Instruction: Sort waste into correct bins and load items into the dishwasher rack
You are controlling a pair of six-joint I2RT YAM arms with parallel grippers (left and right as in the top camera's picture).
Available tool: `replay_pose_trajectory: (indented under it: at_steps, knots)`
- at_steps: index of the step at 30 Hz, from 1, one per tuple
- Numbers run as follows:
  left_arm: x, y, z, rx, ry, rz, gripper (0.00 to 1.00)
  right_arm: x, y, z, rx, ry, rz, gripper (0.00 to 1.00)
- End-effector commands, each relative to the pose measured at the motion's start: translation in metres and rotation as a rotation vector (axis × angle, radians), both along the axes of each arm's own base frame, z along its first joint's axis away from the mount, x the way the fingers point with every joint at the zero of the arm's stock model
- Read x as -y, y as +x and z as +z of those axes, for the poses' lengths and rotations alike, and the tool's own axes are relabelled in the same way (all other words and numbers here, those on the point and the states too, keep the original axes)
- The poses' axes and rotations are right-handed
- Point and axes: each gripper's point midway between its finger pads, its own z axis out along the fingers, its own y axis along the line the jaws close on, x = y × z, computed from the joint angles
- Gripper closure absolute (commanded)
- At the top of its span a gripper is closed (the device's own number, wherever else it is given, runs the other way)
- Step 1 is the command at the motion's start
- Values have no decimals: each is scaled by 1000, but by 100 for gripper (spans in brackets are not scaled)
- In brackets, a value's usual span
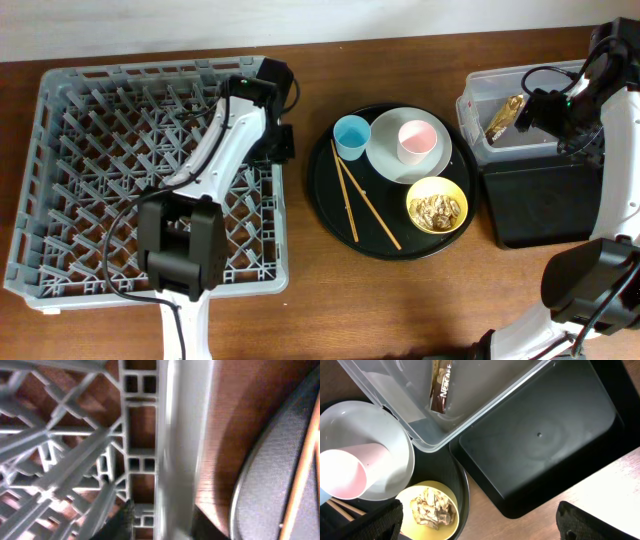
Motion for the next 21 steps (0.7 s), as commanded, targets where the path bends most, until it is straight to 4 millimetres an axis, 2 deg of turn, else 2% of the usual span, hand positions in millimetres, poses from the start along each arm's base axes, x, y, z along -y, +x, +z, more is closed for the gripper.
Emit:
replay_pose_trajectory:
  at_steps: [1, 6, 7, 10, 12, 15, 16, 17, 18, 21]
  knots:
    - [-23, 3, 5, -2, 70, 25, 59, 2, -1, 3, 3, -7, -1, 1]
    - [-19, 14, 52, 74, 43, 26, 57, 1, -1, 3, 3, -7, -1, 1]
    - [-18, 17, 71, 108, 31, 27, 56, 1, -1, 3, 3, -7, -1, 1]
    - [-17, 20, 101, 159, 14, 28, 53, 1, -1, 3, 3, -7, -1, 1]
    - [-18, 20, 128, 205, 1, 15, 52, 1, -1, 3, 3, -7, -1, 1]
    - [-31, 19, 171, 287, 2, 16, 52, 2, -1, 3, 3, -7, -1, 1]
    - [-42, 17, 185, 315, 21, 35, 45, 1, -1, 3, 3, -7, -1, 1]
    - [-50, 14, 195, 333, 31, 51, 13, 2, -1, 3, 3, -7, -1, 1]
    - [-58, 12, 205, 350, 38, 66, 1, 2, -1, 3, 3, -7, -1, 1]
    - [-80, 6, 224, 390, 53, 109, 1, 2, -1, 3, 3, -7, -1, 1]
